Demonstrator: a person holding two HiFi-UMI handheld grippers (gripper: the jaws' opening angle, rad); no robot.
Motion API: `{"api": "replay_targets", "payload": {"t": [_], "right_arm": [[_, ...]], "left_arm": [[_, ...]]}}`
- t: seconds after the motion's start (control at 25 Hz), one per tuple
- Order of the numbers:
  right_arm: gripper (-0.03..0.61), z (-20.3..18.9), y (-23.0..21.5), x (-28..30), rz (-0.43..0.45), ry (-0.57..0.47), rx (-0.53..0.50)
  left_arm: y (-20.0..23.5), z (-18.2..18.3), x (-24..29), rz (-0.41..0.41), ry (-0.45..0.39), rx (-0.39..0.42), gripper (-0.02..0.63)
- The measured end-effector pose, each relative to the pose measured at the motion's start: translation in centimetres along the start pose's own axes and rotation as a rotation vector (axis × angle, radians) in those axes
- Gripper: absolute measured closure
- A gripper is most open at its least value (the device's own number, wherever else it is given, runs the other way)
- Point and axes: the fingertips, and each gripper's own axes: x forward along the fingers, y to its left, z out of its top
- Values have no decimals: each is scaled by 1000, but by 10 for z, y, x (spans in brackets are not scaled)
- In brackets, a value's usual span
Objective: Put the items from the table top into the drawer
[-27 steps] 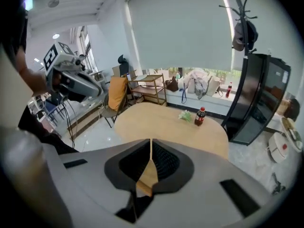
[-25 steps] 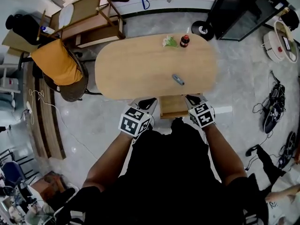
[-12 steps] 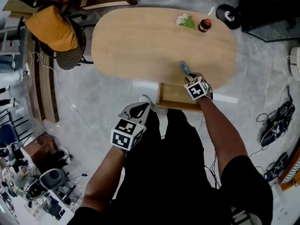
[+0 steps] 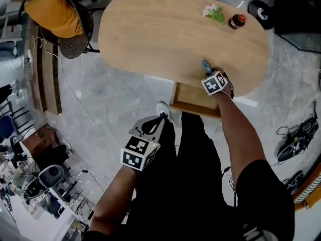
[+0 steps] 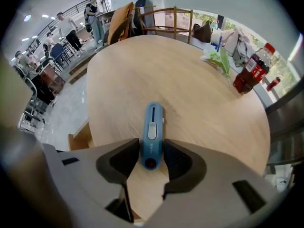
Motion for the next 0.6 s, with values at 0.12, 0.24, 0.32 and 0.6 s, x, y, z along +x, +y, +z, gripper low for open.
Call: {"api": "replay_targets", "payload": {"t": [0.12,0.24,0.32,0.6], "right_arm": [[458,-2,-1,-4,-9,4,-2],[459,-6,5,-16,4,-15,19],[459,-11,20,-28,23,-38,18],[459,-72,122,-48,142,-23,-13]], "left_arm": [[2,-4,-1,3,-8,-21,609],[3,-6,-1,-3,-16,-24,609],[3,-9,-1,-13,-16,-20,609],[9,-35,11,-56,9,-3,609]]}}
